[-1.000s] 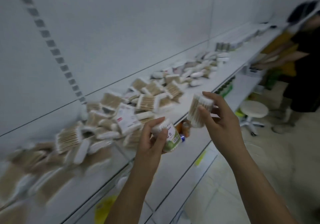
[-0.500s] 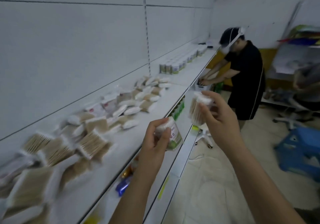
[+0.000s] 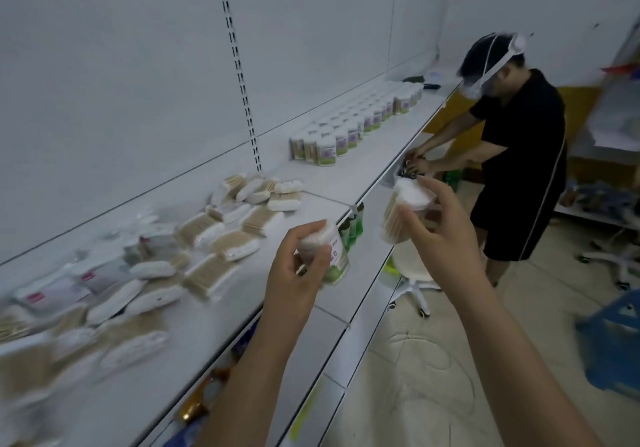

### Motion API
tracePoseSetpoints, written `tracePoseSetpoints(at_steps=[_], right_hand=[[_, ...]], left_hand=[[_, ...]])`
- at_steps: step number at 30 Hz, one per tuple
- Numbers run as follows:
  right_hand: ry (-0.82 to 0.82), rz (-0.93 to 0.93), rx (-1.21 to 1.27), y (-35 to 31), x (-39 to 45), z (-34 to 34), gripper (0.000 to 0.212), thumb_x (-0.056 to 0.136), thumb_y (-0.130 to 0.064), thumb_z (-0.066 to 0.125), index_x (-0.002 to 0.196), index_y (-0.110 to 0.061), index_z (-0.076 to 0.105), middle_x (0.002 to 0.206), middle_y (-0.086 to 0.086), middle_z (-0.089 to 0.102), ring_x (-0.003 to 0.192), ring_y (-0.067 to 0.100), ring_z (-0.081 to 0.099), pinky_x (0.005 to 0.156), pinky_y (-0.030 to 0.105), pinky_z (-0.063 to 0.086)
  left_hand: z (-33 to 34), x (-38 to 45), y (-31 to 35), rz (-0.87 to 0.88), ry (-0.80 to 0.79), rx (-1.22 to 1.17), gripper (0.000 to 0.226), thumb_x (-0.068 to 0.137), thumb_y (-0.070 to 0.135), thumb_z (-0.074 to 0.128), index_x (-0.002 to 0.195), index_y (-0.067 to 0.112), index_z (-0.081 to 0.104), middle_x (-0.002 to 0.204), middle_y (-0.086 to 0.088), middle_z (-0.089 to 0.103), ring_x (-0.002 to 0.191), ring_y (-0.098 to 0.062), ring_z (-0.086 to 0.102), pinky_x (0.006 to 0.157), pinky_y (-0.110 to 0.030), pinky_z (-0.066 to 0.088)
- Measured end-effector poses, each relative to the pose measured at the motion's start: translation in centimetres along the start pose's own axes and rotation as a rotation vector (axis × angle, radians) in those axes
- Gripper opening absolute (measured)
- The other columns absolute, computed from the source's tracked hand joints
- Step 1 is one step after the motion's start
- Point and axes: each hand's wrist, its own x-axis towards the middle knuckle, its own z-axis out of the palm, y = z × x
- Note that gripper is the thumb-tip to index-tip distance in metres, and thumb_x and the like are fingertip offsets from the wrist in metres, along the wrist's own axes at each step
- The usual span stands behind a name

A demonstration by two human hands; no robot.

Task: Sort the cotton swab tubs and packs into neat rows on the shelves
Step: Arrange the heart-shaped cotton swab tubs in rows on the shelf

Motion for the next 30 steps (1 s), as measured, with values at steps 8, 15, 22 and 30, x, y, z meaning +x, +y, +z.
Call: tracePoseSetpoints(at_steps=[8,15,22,30], right_hand=[[-0.076,-0.043,-0.056,6.3,13.8,-2.5,0.059,0.089,-0.045,0.066,0.142,-0.029,0.044,0.129,-0.01,0.043,0.112,0.004,0.048,0.078,0.005,0.043],[-0.107,0.005,-0.061,12.4,22.6,-2.1,0.055,0.085,-0.043,0.071,0.133,-0.027,0.049,0.124,-0.009,0.042,0.108,0.008,0.05,0.085,0.021,0.051],[-0.067,-0.002,-0.086,17.3,33.5,-0.1,0.054,0.079,-0.054,0.073,0.122,-0.029,0.054,0.116,-0.012,0.058,0.104,0.008,0.056,0.082,0.031,0.052],[-0.061,-0.093,-0.136,19.8,45.6,0.2,0.057,0.09,-0.041,0.068,0.143,-0.03,0.05,0.127,-0.017,0.05,0.112,-0.007,0.044,0.082,-0.003,0.035]], left_hand=[[8.7,10.6,-1.4,0.108,0.122,0.145,0.037,0.094,0.019,0.068,0.123,0.041,0.061,0.128,0.009,0.061,0.115,-0.011,0.062,0.091,-0.033,0.057],[13.7,19.4,-3.9,0.092,0.175,0.179,0.045,0.092,0.027,0.069,0.128,0.046,0.051,0.136,0.014,0.055,0.118,-0.002,0.058,0.091,-0.022,0.055],[17.4,32.1,-4.4,0.157,0.167,0.331,0.042,0.084,0.028,0.077,0.121,0.037,0.058,0.124,0.01,0.058,0.107,0.001,0.055,0.081,-0.013,0.048],[21.7,45.9,-3.9,0.261,0.053,0.442,0.052,0.08,0.031,0.079,0.125,0.038,0.054,0.123,0.012,0.057,0.11,-0.009,0.056,0.092,-0.035,0.053]])
